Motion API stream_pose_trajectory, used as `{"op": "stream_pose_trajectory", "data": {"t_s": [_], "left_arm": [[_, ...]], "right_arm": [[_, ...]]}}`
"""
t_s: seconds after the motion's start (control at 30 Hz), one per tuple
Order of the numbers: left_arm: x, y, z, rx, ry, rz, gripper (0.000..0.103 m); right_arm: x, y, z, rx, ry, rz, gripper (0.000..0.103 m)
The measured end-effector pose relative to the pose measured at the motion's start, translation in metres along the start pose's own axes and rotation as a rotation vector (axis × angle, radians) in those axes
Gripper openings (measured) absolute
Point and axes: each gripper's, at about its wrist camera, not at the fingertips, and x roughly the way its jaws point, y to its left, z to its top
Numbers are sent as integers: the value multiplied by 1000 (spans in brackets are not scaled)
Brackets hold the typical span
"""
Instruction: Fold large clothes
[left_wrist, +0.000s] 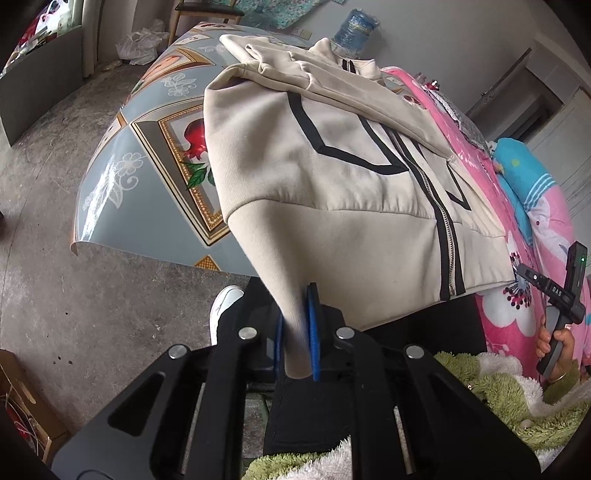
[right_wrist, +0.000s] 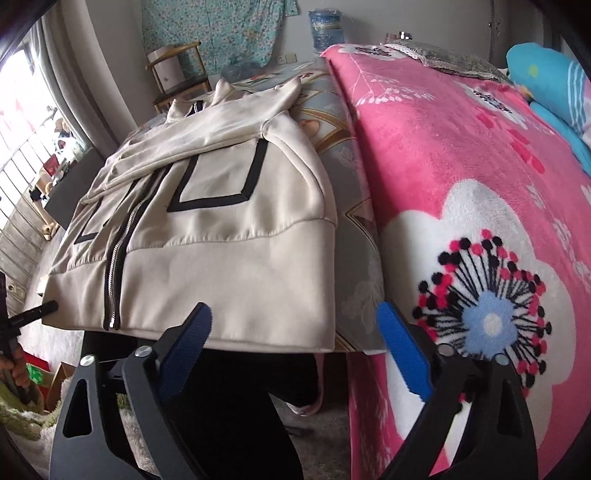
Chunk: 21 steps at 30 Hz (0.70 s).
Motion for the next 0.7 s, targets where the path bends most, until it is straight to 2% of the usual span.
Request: {"op": "stream_pose_trajectory", "data": {"t_s": [0.17,0.23,0.37,0.57,0.7], "left_arm": [[1,0,-1,-7,5,0,10],[1,-1,-1,-1,6,7,10],[-1,-7,-1,32,0,30,10],[-5,-12,-4,70,0,37,10],[-14,-19,-5,108,-24,16,8]], "right_arm": [[15,2,6,2,10,38,77],[25,-2,5,24,35,37,72],[23,-5,3,40,36,38,65],[16,-3,-10,21,64,19,38],[11,-2,-13,23,52,3,10]]}}
